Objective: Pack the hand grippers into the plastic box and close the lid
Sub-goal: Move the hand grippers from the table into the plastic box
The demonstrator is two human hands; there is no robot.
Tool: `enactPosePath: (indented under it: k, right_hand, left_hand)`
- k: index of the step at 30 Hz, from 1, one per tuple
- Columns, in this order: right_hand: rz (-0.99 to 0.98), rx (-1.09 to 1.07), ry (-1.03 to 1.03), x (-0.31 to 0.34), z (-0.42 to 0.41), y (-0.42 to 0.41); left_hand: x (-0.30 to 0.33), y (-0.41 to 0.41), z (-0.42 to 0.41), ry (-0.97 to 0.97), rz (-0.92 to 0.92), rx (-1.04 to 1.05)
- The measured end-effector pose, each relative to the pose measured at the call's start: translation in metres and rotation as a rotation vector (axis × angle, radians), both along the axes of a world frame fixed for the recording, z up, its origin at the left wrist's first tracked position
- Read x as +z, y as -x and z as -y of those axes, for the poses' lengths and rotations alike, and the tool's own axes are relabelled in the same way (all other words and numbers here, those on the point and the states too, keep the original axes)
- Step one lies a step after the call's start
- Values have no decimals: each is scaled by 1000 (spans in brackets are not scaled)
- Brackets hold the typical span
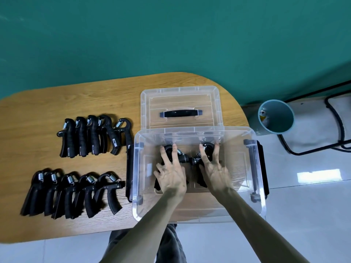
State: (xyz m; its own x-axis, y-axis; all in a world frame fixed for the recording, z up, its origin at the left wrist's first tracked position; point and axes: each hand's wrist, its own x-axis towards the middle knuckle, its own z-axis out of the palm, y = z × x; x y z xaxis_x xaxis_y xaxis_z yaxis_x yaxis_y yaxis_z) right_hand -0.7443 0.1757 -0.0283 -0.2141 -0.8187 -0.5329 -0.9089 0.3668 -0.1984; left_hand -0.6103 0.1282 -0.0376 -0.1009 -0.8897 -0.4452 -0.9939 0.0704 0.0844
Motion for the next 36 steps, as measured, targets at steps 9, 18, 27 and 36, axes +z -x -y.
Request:
enactPosePath:
  k: [9,18,27,36]
  right_hand:
    - [106,-93,169,-19,-8,0]
    - [-145,5,375,44,-6,-16]
    - [-152,134,522,124,39,-88]
    - [-10,269,494,135,89,-214]
  left_hand:
    - [4,-1,0,-2,-81,72]
    - [64,-30,1,282,-302,-128]
    - [120,-106,30,327,-309,-201]
    - [123,-231,56,289,-205,-57]
